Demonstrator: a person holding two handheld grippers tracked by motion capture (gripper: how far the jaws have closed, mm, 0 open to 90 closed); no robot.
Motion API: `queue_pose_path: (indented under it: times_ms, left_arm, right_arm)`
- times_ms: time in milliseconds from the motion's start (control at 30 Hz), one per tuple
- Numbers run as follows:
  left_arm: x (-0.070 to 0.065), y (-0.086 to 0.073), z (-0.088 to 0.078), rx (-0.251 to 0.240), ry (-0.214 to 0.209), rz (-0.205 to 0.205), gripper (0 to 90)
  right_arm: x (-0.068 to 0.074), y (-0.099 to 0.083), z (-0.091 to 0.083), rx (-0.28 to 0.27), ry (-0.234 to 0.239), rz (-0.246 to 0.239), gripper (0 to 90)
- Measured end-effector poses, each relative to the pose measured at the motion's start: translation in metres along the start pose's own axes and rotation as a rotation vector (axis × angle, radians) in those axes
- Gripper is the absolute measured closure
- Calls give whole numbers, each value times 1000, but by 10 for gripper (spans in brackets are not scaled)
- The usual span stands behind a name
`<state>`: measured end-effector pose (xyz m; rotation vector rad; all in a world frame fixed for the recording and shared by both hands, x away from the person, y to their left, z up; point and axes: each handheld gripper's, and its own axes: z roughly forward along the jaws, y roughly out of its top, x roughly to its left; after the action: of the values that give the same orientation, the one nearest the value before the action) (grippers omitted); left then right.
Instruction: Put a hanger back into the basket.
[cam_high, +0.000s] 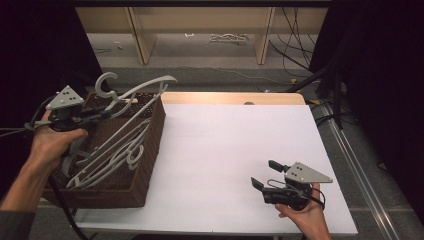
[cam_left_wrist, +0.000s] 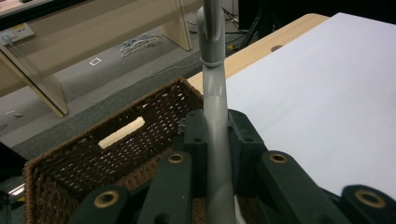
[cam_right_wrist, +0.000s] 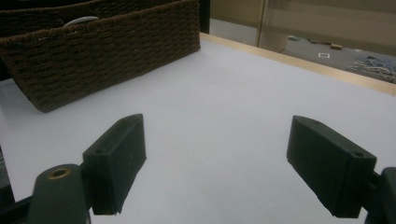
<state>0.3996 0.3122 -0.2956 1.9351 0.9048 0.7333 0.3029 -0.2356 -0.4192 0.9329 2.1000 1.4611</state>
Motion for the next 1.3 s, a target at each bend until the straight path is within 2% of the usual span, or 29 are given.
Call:
queue_pose_path:
  times_ms: [33,100,133,167,200,267,333,500,600,733,767,800,867,933,1167,1267,1300]
  left_arm:
    - [1,-1,-1,6,7,0,795]
    - [4,-5,-1,6,15,-2,795]
    - [5,-6,-1,6,18,-1,795]
    - [6,-8,-1,10,22,7,795]
    - [7,-10,-1,13,25,10,795]
    - [10,-13,-2,18,41,17,795]
    - [12,-16,-4,32,62,8,795]
    - [21,-25,-10,27,81,0,795]
    - [27,-31,-14,29,84,-12,795]
    - [33,-39,-18,29,99,18,795]
    - [34,-41,-18,29,93,15,795]
    - [35,-43,-19,27,95,27,796]
    - [36,-46,-21,25,95,40,795]
    - [36,-50,-21,21,87,36,795]
    - [37,-59,-23,17,81,66,795]
    - [37,-63,-23,16,75,68,795]
    - [37,-64,-22,16,71,68,795]
  right_arm:
    - [1,-1,0,1,-2,2,207]
    - [1,-3,2,0,-9,-25,199]
    - [3,-4,1,22,4,-10,200]
    - [4,-5,3,5,8,-10,199]
    - [3,-5,3,10,-2,-25,198]
    - [4,-5,1,29,-2,-26,197]
    - [4,-6,4,3,7,-25,197]
    - [4,-7,4,8,7,-24,198]
    - [5,-7,2,34,10,-13,198]
    - [4,-8,3,30,6,-26,198]
    - [4,-8,2,58,9,-16,198]
    - [3,-8,2,48,3,-29,198]
    - [3,-8,3,38,11,-19,198]
    - [3,-8,3,46,10,-16,197]
    - [2,-9,3,56,9,-21,197]
    - [3,-10,4,54,21,-7,197]
    - [2,-10,5,51,17,-21,197]
